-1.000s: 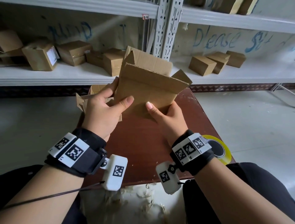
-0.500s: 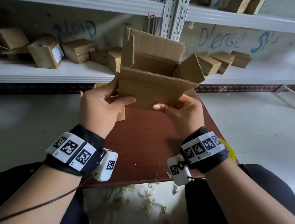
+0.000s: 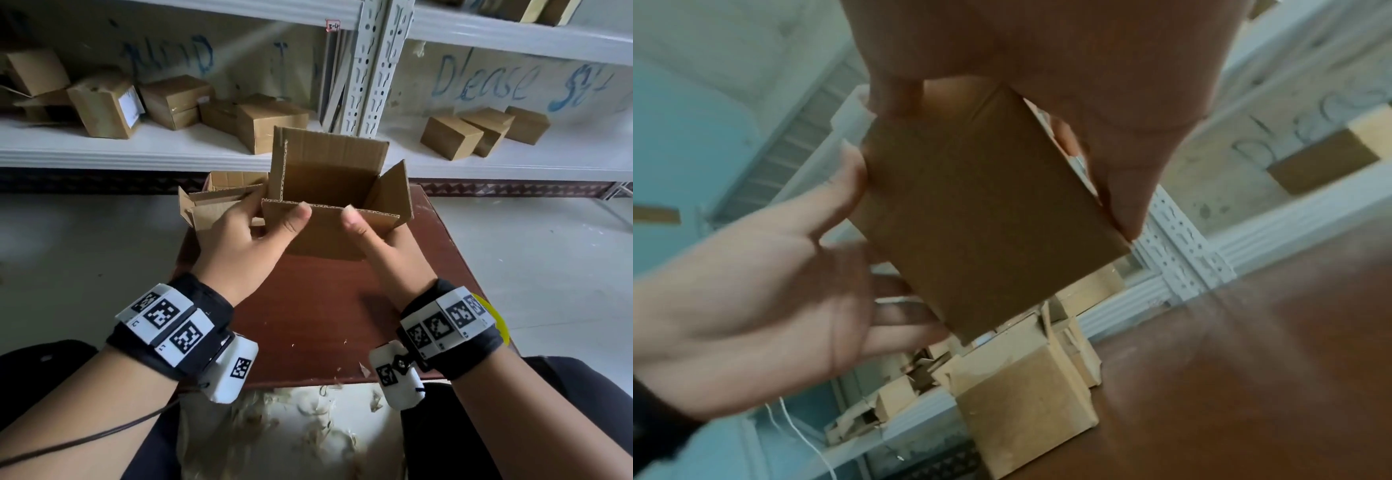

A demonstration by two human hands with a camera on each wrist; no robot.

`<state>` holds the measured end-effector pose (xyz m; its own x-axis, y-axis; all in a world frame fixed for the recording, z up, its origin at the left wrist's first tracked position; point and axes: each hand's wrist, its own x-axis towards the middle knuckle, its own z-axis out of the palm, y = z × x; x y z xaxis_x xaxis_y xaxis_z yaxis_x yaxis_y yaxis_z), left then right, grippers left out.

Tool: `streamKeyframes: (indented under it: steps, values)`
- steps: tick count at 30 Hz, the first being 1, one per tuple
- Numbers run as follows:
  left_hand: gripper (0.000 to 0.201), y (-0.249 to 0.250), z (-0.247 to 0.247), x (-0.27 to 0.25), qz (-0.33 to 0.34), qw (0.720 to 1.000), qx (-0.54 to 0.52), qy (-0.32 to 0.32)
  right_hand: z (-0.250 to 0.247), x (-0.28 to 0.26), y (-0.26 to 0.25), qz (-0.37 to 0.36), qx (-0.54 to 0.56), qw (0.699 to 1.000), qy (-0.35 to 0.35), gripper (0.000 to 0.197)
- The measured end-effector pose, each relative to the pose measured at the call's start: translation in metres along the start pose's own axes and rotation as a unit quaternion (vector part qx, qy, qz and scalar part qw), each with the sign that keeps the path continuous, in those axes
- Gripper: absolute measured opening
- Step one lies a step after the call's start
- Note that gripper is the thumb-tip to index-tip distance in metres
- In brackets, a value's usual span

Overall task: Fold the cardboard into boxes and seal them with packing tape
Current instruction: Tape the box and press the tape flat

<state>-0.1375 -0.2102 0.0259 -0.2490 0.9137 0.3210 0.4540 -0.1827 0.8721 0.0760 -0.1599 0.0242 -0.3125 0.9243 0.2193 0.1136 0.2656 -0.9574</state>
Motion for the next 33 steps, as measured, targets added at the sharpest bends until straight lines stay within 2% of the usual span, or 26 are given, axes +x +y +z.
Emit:
streamKeyframes:
  steps: [2, 4, 6, 9, 12, 14, 16, 18, 20, 23, 24, 25, 26, 27, 28, 30, 31, 33]
  values:
    - [0.06, -0.003, 0.002, 0.001, -0.061, 0.998, -0.029, 0.004, 0.006, -0.003, 0.002, 0.014, 0.013, 1.0, -0.013, 0.027]
    - [0.066, -0.005, 0.003, 0.003, -0.109, 0.992, -0.055, 0.009, 0.01, -0.003, 0.005, 0.032, 0.025, 0.999, -0.021, 0.039]
    - [0.07, -0.004, 0.001, 0.003, -0.122, 0.99, -0.063, 0.009, 0.013, -0.002, 0.01, 0.038, 0.054, 0.998, -0.014, 0.053]
    - [0.077, -0.008, 0.0, 0.006, -0.15, 0.985, -0.08, 0.015, 0.017, 0.0, 0.013, 0.069, 0.094, 0.993, 0.034, 0.044]
    - [0.055, -0.014, 0.013, 0.002, -0.242, 0.957, -0.158, 0.036, 0.017, 0.008, 0.025, 0.159, 0.122, 0.976, 0.091, 0.031]
    - [0.04, -0.02, 0.024, -0.003, -0.291, 0.935, -0.201, 0.013, 0.02, 0.011, 0.038, 0.208, 0.114, 0.964, 0.118, 0.024]
    - [0.038, -0.028, 0.035, -0.006, -0.338, 0.917, -0.214, 0.0, 0.022, 0.007, 0.049, 0.242, 0.081, 0.958, 0.132, 0.019]
    - [0.039, -0.038, 0.046, -0.007, -0.398, 0.896, -0.196, 0.011, 0.024, 0.0, 0.06, 0.255, 0.024, 0.96, 0.118, 0.011]
    - [0.05, -0.049, 0.051, -0.008, -0.439, 0.879, -0.186, 0.008, 0.025, -0.008, 0.067, 0.257, -0.021, 0.96, 0.112, 0.011]
    - [0.061, -0.049, 0.051, -0.009, -0.434, 0.886, -0.163, -0.01, 0.021, -0.007, 0.068, 0.229, -0.022, 0.965, 0.124, 0.024]
    - [0.069, -0.049, 0.051, -0.008, -0.427, 0.891, -0.154, -0.011, 0.019, -0.005, 0.067, 0.221, -0.005, 0.967, 0.124, 0.038]
    - [0.074, -0.044, 0.05, -0.006, -0.42, 0.895, -0.147, -0.009, 0.018, -0.002, 0.065, 0.225, 0.016, 0.965, 0.134, 0.062]
    - [0.073, -0.039, 0.047, -0.004, -0.406, 0.902, -0.148, -0.003, 0.018, 0.0, 0.059, 0.236, 0.031, 0.959, 0.154, 0.088]
    - [0.066, -0.034, 0.043, -0.001, -0.387, 0.909, -0.157, 0.003, 0.016, 0.004, 0.055, 0.241, 0.042, 0.954, 0.171, 0.105]
    - [0.056, -0.029, 0.036, 0.002, -0.364, 0.916, -0.167, 0.0, 0.014, 0.007, 0.05, 0.231, 0.055, 0.954, 0.183, 0.107]
    - [0.044, -0.019, 0.021, 0.009, -0.332, 0.928, -0.168, -0.017, 0.005, 0.013, 0.039, 0.201, 0.081, 0.955, 0.203, 0.088]
    - [0.045, -0.015, 0.013, 0.013, -0.32, 0.932, -0.17, -0.011, 0.0, 0.015, 0.034, 0.188, 0.099, 0.954, 0.214, 0.079]
    - [0.029, -0.009, -0.005, 0.018, -0.289, 0.937, -0.193, 0.023, -0.008, 0.015, 0.02, 0.164, 0.148, 0.95, 0.221, 0.061]
